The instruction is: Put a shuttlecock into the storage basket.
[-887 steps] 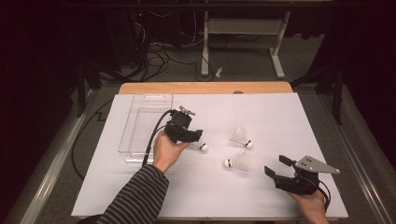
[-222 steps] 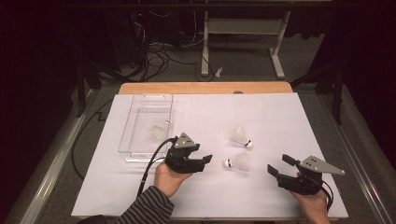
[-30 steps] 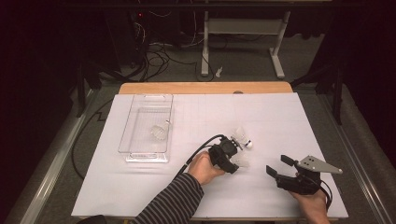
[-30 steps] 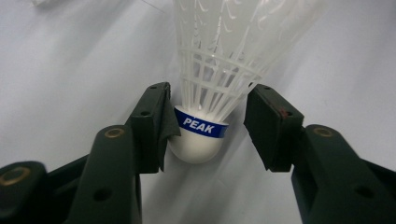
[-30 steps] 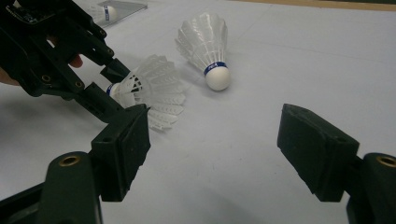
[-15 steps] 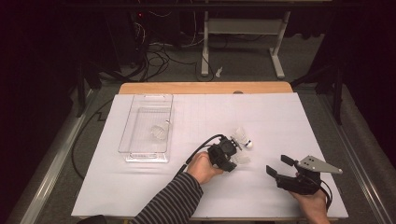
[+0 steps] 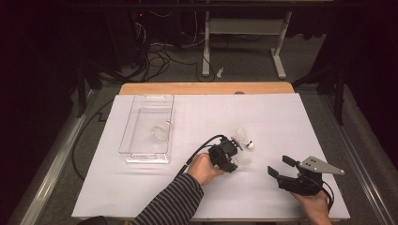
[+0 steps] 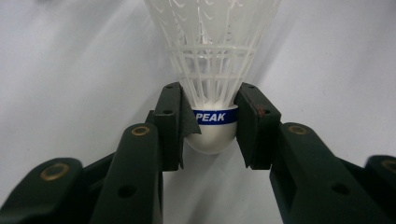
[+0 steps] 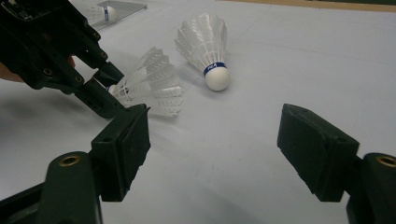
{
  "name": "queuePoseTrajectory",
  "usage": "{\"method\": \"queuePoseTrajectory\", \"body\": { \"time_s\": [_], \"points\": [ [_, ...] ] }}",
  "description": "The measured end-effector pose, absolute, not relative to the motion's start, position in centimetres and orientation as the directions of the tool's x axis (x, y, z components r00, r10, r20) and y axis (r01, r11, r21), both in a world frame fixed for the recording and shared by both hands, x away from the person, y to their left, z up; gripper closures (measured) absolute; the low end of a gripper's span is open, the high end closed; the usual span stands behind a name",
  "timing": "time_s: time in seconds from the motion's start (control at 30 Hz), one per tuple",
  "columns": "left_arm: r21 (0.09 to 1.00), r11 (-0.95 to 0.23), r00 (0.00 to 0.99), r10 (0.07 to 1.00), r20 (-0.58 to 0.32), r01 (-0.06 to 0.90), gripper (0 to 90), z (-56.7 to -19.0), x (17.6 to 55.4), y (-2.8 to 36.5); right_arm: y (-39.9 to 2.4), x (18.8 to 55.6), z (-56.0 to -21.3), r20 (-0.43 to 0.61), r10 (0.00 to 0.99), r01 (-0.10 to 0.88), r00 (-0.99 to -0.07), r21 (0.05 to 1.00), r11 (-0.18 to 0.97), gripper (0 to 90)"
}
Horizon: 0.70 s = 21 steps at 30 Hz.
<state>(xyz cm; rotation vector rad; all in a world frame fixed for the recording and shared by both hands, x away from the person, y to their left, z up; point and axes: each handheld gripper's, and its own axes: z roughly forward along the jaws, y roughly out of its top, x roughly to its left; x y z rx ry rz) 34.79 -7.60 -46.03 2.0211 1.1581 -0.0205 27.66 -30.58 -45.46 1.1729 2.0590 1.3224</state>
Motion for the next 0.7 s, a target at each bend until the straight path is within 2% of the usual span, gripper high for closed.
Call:
{"method": "queuePoseTrajectory", "body": {
  "time_s": [0.7],
  "points": [
    [0.634,-0.244,0.576,0.717,-0.391,0.734,65.0,-44.2,34.2,-6.5,-30.6,27.6,-45.4,0.083,0.827,0.417,-0.556,0.889,0.191,26.3]
  ]
}}
